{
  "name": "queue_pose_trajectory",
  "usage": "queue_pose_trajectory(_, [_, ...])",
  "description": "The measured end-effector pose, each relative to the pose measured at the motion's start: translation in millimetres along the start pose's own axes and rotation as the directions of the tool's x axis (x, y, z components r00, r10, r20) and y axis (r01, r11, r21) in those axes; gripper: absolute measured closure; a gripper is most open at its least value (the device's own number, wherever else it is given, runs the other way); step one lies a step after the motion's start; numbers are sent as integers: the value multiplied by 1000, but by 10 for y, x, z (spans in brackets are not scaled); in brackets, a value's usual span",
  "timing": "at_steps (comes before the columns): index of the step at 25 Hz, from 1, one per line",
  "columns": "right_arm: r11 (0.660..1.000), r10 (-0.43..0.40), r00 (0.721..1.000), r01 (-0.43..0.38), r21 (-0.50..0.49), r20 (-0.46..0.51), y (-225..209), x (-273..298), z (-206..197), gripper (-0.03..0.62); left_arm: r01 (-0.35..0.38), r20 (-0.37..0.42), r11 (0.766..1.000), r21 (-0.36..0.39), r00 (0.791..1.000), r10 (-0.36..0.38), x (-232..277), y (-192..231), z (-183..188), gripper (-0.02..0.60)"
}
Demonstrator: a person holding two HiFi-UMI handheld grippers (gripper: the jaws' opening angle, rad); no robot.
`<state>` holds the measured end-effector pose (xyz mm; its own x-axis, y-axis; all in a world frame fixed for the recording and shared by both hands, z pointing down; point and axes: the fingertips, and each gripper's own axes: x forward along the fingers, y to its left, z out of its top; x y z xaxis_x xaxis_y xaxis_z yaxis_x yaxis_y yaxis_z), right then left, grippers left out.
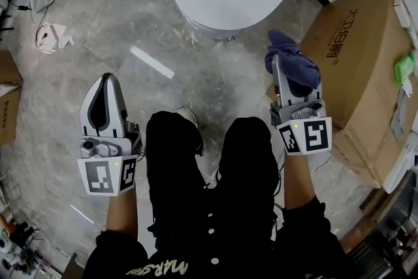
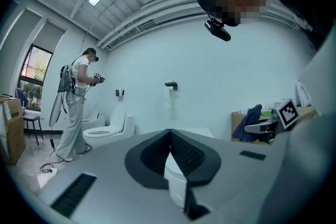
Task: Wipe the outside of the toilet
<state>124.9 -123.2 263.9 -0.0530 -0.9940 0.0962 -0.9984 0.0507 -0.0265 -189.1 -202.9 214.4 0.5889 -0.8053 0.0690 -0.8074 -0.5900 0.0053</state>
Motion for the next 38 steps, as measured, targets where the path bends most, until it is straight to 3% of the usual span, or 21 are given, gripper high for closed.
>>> queue_pose_trajectory(6, [1000,3,1000,-3,-8,-4,6,168,-697,470,-16,30,999,39,999,14,105,165,-609,571])
queue_pose_trajectory(14, [999,32,999,-32,-1,-38,59,370,-1401,470,-42,94,996,82,995,34,207,372,-1129,571])
queue_pose_trajectory(31, [993,104,993,-101,60,-53,76,946,-2126,470,43,108,996,75,993,-51,333,235,-1864,571])
queue_pose_trajectory(38, [995,94,994,-91,45,-63,72,1196,-2256,471,63,91,995,81,993,-70,380,227,-2003,571])
